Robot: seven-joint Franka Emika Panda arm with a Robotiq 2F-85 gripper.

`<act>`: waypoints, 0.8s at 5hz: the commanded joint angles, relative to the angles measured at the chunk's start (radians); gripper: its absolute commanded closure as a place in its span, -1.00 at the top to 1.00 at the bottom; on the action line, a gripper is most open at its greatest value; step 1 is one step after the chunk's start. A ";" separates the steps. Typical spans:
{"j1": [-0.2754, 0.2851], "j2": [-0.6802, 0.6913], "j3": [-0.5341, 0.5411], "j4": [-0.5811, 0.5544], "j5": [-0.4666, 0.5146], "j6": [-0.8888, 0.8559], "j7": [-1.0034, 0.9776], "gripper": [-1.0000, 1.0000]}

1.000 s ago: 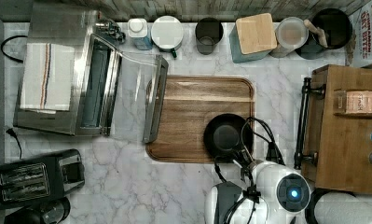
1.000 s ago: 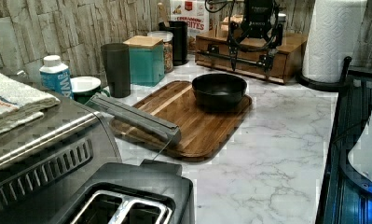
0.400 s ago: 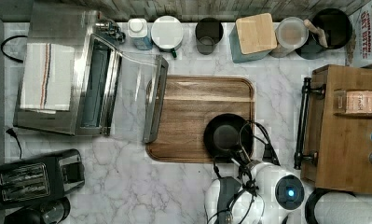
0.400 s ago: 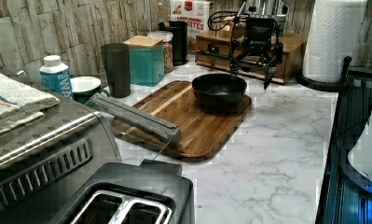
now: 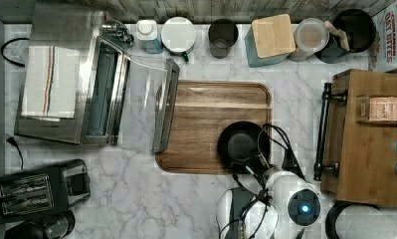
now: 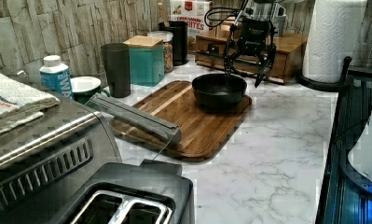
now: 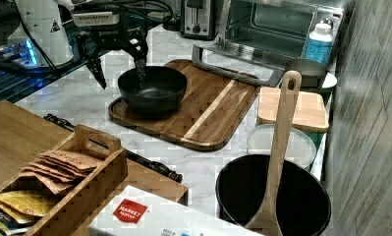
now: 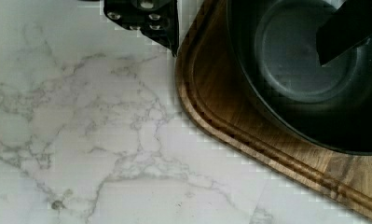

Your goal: Pick up the bowl.

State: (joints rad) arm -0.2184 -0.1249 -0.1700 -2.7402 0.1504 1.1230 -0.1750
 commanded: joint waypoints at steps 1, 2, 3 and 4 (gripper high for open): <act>0.055 0.078 0.020 -0.025 0.069 0.107 -0.009 1.00; 0.056 0.086 0.012 -0.017 0.057 0.116 0.020 -1.00; 0.039 0.077 0.017 -0.023 -0.022 0.131 0.096 -1.00; 0.035 0.060 0.008 -0.027 -0.013 0.115 0.084 -1.00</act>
State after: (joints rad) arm -0.1606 -0.0392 -0.1571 -2.7695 0.1605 1.2559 -0.1142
